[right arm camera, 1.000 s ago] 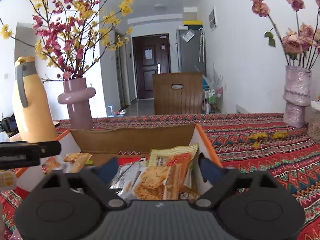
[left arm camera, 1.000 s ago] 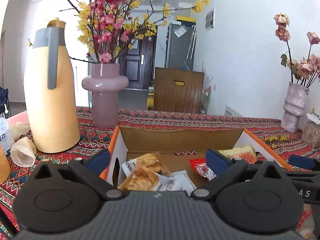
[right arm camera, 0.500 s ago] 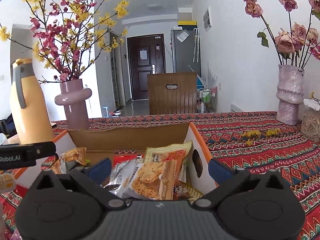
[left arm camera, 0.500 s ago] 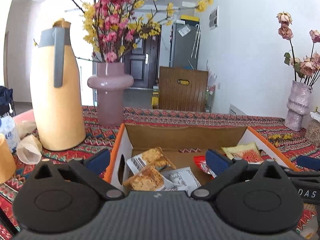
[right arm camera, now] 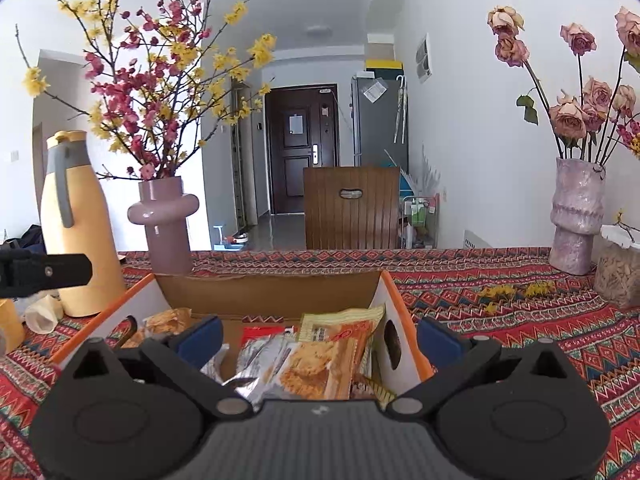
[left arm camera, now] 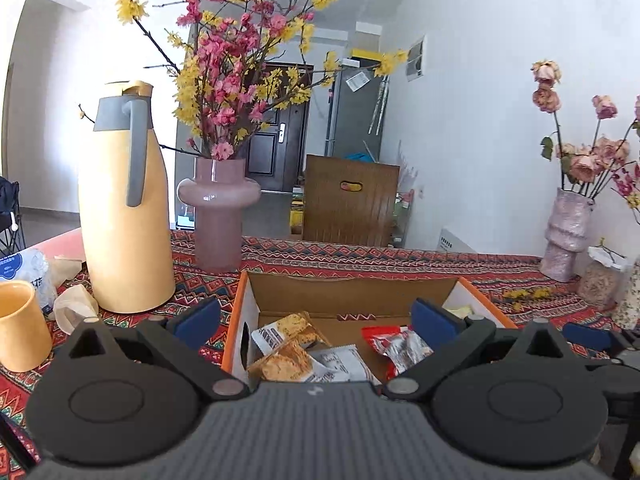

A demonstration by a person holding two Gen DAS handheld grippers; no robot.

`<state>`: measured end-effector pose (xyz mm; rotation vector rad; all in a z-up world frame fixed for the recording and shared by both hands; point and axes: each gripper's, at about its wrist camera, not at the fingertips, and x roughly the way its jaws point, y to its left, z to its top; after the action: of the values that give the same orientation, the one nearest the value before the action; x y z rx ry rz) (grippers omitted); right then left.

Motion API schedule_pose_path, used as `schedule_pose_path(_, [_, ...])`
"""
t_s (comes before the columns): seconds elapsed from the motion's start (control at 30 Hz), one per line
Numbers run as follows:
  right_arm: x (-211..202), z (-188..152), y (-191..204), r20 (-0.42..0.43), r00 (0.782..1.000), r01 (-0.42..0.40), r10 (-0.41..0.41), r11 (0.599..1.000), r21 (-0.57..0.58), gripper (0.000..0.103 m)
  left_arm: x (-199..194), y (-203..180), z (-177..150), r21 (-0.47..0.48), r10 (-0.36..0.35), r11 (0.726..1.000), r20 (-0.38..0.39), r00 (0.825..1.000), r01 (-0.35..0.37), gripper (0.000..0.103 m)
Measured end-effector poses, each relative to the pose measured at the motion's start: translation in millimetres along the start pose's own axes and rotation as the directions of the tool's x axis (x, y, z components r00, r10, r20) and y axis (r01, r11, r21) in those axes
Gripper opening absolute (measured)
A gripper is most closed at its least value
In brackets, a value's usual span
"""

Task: Organize snacks
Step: 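Withdraw both grippers from the box back toward the loose packets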

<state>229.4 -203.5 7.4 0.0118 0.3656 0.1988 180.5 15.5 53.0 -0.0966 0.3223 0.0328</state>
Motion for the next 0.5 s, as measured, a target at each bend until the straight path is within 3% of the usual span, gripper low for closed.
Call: schedule_pose_path(0.5, [-46, -32, 12, -0.065, 0.997, -0.043, 0.044, 0.999, 0.018, 0.103, -51, 17, -36, -0.002, -0.023, 1.000, -0.067, 0.997, 0.022, 0.103])
